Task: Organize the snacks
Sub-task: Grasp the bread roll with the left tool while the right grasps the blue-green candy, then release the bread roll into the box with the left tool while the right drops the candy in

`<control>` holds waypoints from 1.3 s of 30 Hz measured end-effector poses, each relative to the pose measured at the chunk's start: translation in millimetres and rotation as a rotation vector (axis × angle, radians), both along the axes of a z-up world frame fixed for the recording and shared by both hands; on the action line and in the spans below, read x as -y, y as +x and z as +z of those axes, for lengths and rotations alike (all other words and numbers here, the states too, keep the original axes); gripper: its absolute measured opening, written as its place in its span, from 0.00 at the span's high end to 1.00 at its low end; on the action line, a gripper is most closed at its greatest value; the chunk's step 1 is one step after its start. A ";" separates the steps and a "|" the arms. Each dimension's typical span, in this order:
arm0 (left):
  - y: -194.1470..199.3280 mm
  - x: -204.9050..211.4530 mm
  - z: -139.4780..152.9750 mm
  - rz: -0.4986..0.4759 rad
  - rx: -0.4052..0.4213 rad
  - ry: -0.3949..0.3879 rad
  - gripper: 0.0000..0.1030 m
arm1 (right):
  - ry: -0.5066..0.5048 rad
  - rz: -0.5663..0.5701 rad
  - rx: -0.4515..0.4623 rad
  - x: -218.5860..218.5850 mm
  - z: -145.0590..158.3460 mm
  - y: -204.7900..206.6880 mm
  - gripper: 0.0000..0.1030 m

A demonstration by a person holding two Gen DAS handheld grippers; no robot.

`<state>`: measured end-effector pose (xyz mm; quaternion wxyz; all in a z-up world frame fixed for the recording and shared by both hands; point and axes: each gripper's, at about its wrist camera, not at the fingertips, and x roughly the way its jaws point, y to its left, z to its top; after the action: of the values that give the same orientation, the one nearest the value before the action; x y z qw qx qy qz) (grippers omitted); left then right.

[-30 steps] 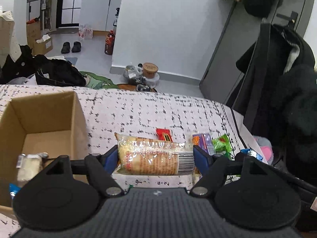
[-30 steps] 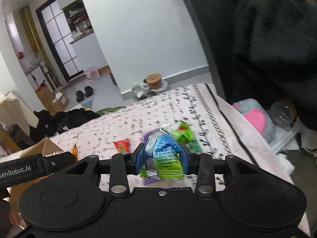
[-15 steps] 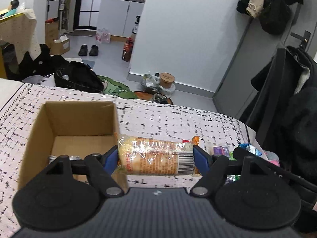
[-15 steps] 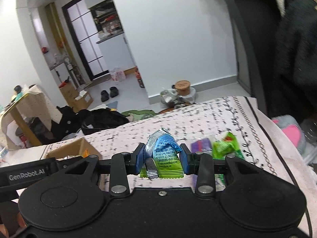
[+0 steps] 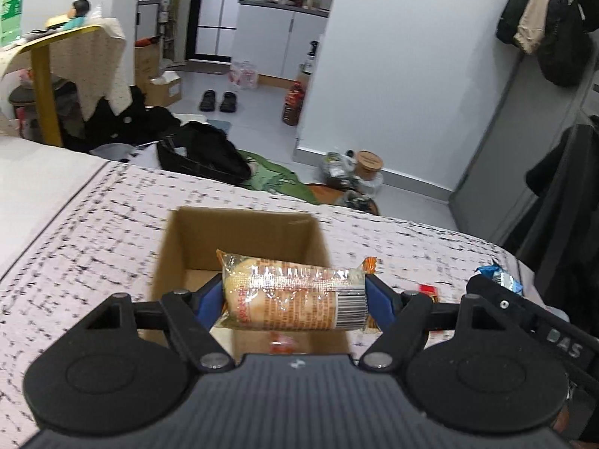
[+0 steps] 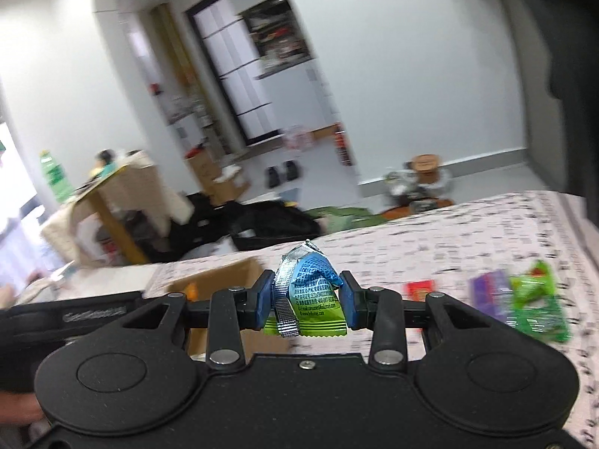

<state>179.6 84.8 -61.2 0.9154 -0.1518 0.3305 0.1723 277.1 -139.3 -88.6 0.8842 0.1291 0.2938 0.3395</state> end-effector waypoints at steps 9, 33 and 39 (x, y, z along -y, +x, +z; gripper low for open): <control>-15.8 -25.2 2.7 0.054 -0.011 -0.018 0.26 | -0.006 0.154 0.010 -40.8 7.2 -8.6 0.65; -34.0 -44.5 0.0 0.085 -0.035 -0.074 0.25 | -0.043 0.144 -0.035 -50.9 7.5 -18.4 0.46; -27.1 -43.2 -1.5 0.067 -0.024 -0.091 0.25 | -0.053 0.108 -0.057 -42.2 0.6 -11.9 0.43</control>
<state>152.4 128.0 -62.7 0.8973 -0.2023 0.3435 0.1895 265.2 -97.1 -88.0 0.8589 0.0991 0.3343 0.3750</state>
